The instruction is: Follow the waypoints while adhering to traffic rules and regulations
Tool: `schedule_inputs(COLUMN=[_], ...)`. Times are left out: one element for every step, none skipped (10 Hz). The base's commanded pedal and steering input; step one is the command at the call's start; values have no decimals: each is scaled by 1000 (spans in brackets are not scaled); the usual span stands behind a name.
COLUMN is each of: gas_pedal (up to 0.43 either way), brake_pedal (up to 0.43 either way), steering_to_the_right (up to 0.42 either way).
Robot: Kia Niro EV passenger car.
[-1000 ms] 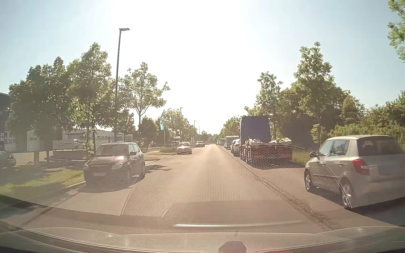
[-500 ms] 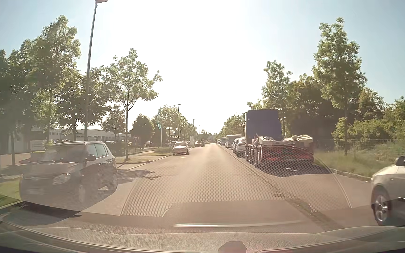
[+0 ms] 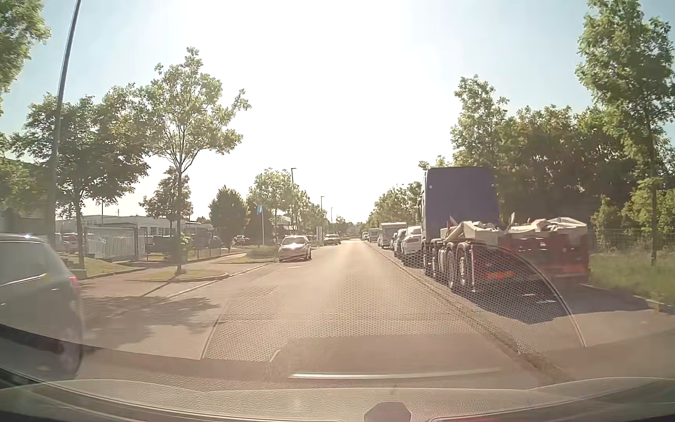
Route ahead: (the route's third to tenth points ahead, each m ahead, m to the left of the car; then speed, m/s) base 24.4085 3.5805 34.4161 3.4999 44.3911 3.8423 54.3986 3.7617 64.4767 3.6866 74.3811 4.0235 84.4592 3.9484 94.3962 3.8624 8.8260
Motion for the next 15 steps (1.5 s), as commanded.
schedule_inputs(gas_pedal=[189, 189, 189, 189, 189, 189, 189, 189, 177, 177, 177, 177, 169, 169, 157], brake_pedal=[0, 0, 0, 0, 0, 0, 0, 0, 0, 0, 0, 0, 0, 0, 0], steering_to_the_right=[-6, -3, 0, 0, 0, 0, 0, 0, 0, 0, 0, 0, 1, 2, 2])
